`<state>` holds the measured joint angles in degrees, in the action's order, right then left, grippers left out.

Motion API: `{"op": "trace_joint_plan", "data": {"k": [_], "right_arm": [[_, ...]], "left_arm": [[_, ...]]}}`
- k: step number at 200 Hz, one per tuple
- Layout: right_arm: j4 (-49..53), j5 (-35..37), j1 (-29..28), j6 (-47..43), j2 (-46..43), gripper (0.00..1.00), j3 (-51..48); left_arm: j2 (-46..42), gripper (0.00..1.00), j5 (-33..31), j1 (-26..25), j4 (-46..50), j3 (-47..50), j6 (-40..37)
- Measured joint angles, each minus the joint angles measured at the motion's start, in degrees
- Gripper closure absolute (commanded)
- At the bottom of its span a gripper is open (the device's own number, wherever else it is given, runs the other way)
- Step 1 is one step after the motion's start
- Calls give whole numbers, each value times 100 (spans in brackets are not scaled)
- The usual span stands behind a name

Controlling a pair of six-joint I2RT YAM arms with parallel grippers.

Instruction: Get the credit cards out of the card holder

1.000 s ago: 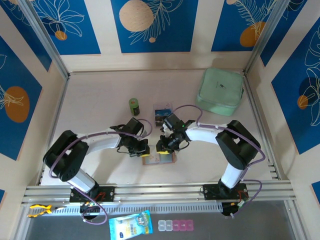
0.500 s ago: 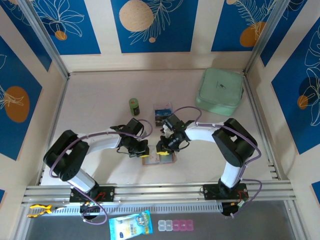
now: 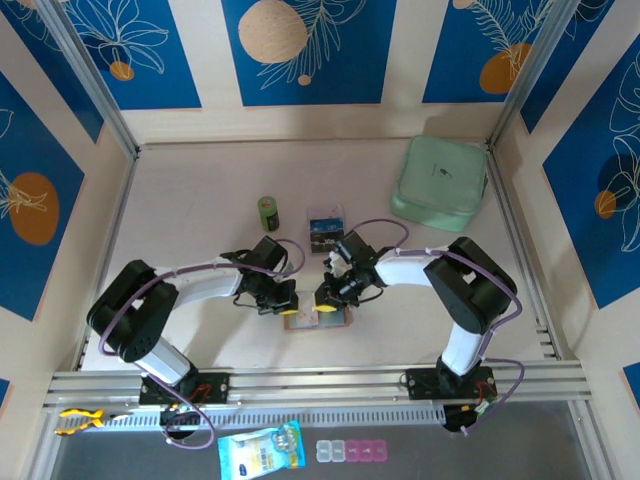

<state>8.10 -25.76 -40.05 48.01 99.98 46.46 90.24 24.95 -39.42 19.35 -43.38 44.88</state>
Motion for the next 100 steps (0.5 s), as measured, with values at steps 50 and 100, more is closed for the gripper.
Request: {"op": "trace_joint_plan", "data": {"k": [50,100], "right_arm": [[162,179,125,-87,-420,93,-111],[997,570,201,-450,-765,93,9]], "left_arm": [[0,94,-2,0,0,0,0],[-4,93,-2,0,0,0,2]]}}
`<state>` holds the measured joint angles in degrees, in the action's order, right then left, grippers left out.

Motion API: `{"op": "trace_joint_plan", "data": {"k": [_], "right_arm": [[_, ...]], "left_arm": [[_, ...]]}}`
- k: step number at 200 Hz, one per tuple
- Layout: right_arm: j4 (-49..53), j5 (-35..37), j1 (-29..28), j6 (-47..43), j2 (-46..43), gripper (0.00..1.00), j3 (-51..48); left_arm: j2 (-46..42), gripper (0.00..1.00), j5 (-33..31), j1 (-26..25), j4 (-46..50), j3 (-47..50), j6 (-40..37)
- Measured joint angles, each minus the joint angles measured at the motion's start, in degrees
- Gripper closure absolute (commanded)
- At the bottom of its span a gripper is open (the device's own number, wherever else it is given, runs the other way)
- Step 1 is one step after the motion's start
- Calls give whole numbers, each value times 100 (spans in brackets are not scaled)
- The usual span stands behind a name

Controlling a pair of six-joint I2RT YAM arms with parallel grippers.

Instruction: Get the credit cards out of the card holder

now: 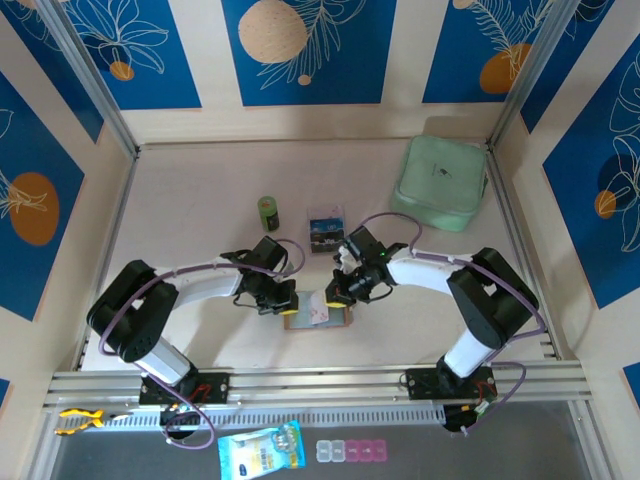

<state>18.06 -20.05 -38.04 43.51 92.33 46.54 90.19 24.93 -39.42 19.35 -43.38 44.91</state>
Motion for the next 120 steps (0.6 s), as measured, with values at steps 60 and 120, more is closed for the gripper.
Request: {"op": "trace_joint_plan", "data": {"k": [60,120], "right_arm": [[920,498,-39,-302,-192,92,435],[1113,667,-280,-269,-48,86,649]], "left_arm": [[0,93,0,0,0,0,0],[0,92,0,0,0,0,0]]}}
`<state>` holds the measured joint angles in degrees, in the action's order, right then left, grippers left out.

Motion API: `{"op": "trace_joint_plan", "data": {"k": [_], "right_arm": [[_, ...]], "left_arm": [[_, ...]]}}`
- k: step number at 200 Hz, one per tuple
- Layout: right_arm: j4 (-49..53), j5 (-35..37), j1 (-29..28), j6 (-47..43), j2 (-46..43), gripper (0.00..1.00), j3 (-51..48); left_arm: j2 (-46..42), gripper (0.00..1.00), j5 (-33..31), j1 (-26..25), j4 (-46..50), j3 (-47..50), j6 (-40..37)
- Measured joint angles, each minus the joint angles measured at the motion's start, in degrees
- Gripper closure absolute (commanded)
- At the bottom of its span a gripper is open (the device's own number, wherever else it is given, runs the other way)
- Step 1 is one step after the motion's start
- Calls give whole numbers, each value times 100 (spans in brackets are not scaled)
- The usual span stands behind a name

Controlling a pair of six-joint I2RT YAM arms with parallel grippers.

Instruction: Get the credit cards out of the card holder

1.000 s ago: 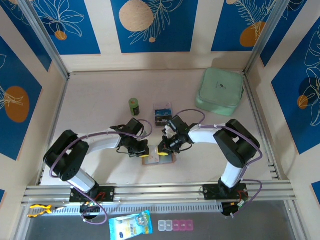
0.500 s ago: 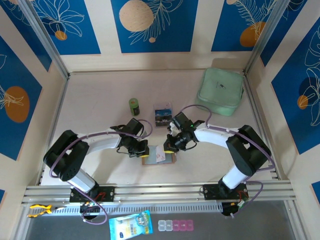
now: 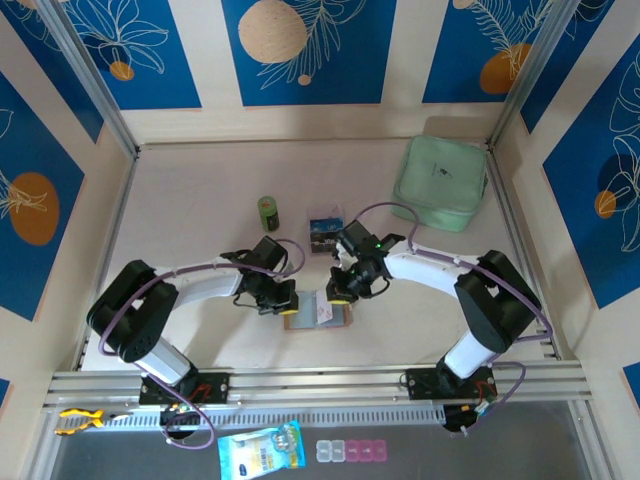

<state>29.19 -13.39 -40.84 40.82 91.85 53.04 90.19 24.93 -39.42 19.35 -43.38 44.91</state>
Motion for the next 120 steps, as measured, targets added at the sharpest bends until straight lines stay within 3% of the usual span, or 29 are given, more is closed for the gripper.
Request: {"op": "trace_joint_plan", "data": {"k": [47,120], "right_arm": [[-24,13,-197,256,74,82,11],[-17,125,-234,501,20,85,9]], "left_arm": [[0,92,2,0,-2,0,0],[0,92,4,0,9,-7,-2]]}}
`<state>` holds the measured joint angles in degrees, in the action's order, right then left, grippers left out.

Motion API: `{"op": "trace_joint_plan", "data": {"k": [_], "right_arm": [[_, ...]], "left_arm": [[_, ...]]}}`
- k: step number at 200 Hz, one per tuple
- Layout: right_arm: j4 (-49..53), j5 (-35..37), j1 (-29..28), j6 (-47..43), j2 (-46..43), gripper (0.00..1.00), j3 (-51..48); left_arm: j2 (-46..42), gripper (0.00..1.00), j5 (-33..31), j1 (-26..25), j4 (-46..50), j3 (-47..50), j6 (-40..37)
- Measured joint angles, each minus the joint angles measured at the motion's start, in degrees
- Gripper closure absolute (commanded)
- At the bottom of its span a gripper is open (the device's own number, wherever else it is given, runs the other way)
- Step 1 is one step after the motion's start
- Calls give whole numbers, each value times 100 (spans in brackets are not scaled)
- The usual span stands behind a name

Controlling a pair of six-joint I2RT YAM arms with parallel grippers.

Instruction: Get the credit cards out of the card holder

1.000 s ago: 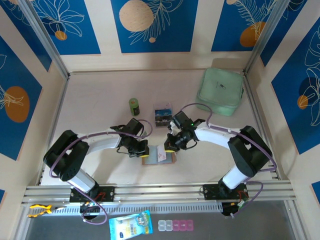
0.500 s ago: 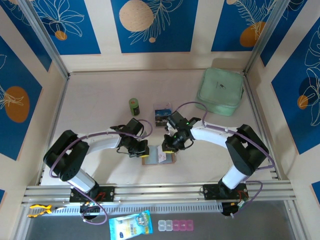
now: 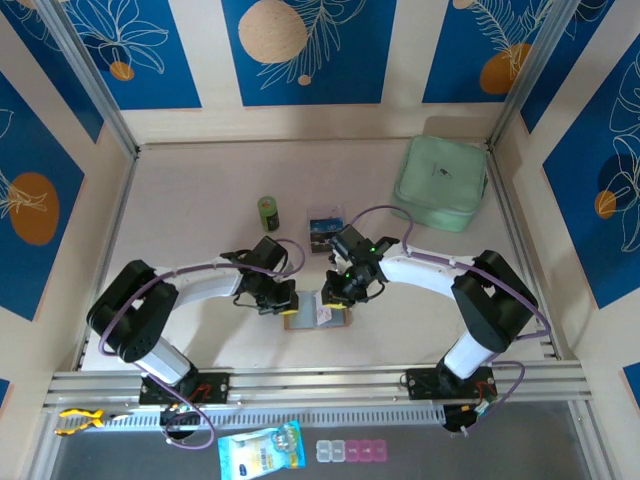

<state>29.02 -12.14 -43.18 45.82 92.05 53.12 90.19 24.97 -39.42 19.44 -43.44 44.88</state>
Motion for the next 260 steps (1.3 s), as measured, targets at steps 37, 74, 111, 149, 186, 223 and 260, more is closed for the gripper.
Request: {"op": "trace_joint_plan", "data": {"k": [37,74,111,149,186,223,260], "right_arm": [[2,4,0,33,-2,90,-2],[9,24,0,35,-81,91,-2],[238,221,0,-133,-363,92,22],[629,382,92,-876,-581,95,385],[964,470,385,-2339,-579,97,798],[1523,122,898,-4214,-323,98,1526],[2039,291,977,-6279,11,100,2159]], "left_arm": [[0,92,-2,0,55,-24,0],[0,91,-2,0,125,-63,-2],[-98,90,-44,0,273,-197,-4],[-452,89,-267,0,297,-238,-48],[-883,87,-586,13,407,-238,-140],[-1169,86,-752,90,422,-234,-184],[-1342,86,-815,133,422,-107,-179]]}}
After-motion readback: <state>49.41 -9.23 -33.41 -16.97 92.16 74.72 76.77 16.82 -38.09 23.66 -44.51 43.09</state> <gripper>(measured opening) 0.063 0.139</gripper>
